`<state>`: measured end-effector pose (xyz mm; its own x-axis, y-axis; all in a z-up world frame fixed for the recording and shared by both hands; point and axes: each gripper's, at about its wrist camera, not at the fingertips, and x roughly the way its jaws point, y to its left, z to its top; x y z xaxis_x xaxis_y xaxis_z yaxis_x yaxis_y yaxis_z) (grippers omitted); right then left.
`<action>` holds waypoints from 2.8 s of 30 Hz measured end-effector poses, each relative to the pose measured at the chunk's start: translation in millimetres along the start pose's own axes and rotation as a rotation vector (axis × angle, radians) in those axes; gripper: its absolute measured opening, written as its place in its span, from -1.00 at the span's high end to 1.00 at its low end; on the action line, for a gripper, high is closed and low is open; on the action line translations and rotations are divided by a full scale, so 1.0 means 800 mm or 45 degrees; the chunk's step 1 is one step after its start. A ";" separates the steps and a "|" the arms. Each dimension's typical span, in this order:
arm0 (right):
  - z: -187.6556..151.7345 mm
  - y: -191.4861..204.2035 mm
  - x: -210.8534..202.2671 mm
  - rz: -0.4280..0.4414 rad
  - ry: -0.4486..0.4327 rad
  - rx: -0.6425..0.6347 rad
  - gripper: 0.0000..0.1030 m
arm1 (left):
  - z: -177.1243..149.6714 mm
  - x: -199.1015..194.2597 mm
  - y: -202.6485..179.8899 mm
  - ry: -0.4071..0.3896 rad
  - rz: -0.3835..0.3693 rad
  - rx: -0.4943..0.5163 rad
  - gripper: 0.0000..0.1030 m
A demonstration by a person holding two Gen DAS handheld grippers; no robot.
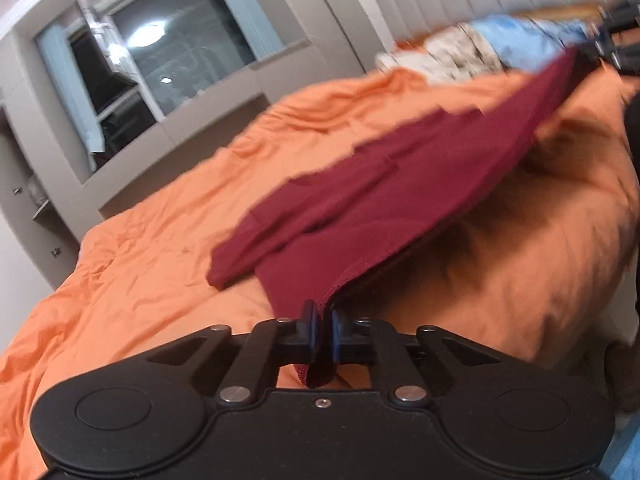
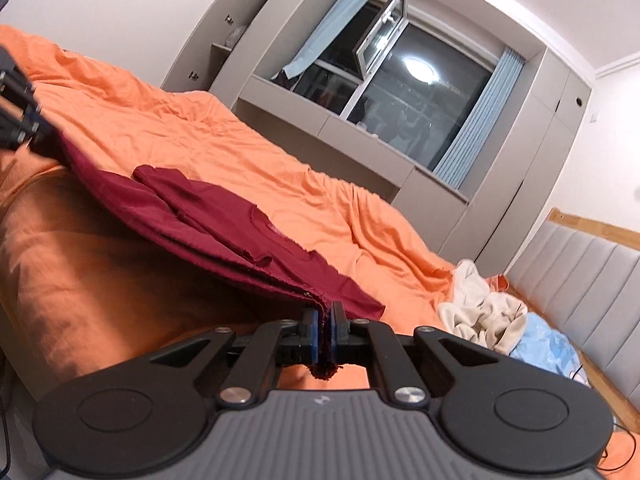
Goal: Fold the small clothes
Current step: 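Grasp the hem with the right gripper while the left gripper grasps it too, lifting toward the collar, then carry the held hem over the shirt toward the collar with both grippers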
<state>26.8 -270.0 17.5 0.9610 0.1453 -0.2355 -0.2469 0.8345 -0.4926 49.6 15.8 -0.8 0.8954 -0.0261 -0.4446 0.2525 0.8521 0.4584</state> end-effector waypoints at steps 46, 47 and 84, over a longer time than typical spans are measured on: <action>0.094 -0.094 0.213 -0.180 -0.270 0.192 0.90 | 0.174 0.058 0.115 -0.444 0.253 -0.316 0.90; 0.093 -0.093 0.230 -0.168 -0.245 0.199 0.90 | 0.177 0.076 0.120 -0.421 0.250 -0.322 0.90; 0.033 -0.024 0.456 0.014 0.274 0.065 0.87 | 0.134 0.392 0.145 0.195 0.138 -0.362 0.88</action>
<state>385.6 -218.7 -36.5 0.9079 0.0425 -0.4171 -0.2456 0.8602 -0.4469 399.2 50.5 -4.6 0.8404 0.1330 -0.5254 0.0271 0.9579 0.2859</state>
